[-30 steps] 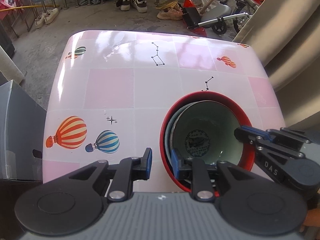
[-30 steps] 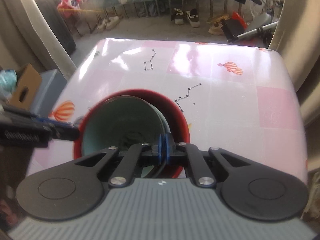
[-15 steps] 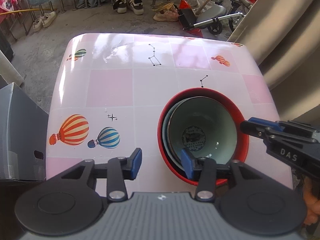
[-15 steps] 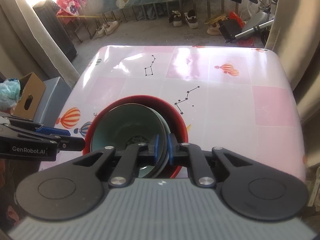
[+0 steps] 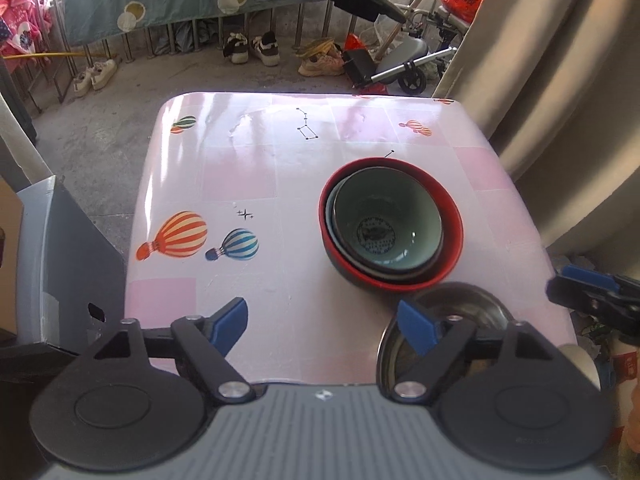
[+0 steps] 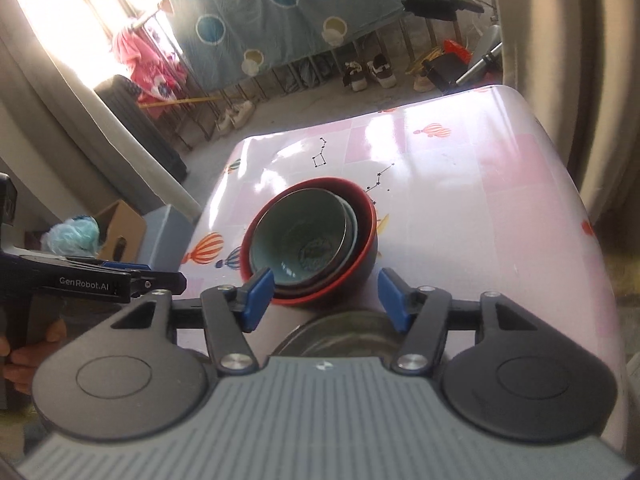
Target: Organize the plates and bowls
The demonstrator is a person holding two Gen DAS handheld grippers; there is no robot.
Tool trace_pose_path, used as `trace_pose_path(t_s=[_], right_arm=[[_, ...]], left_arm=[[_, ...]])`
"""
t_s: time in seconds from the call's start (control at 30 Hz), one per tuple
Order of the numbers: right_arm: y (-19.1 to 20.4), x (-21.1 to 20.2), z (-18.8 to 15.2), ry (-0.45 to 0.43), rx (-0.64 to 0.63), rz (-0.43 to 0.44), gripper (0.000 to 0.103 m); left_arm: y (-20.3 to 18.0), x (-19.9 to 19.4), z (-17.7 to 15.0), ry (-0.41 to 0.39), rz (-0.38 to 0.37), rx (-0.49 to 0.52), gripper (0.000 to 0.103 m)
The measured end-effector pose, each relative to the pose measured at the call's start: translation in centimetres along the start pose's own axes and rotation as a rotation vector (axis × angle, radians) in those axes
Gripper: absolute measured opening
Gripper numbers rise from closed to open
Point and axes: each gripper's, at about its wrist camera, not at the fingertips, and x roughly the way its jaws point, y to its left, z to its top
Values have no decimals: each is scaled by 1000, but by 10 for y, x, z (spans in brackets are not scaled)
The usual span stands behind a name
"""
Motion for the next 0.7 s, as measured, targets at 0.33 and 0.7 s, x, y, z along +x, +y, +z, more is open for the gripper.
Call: trace_pose_path(t_s=[0.33, 0.7], right_arm=[[-13, -105, -117, -206, 23, -21, 95], [-99, -183, -230, -317, 280, -151, 96]], left_arm=[[-31, -46, -98, -142, -14, 46, 91], [-135, -21, -186, -193, -199, 157, 93]])
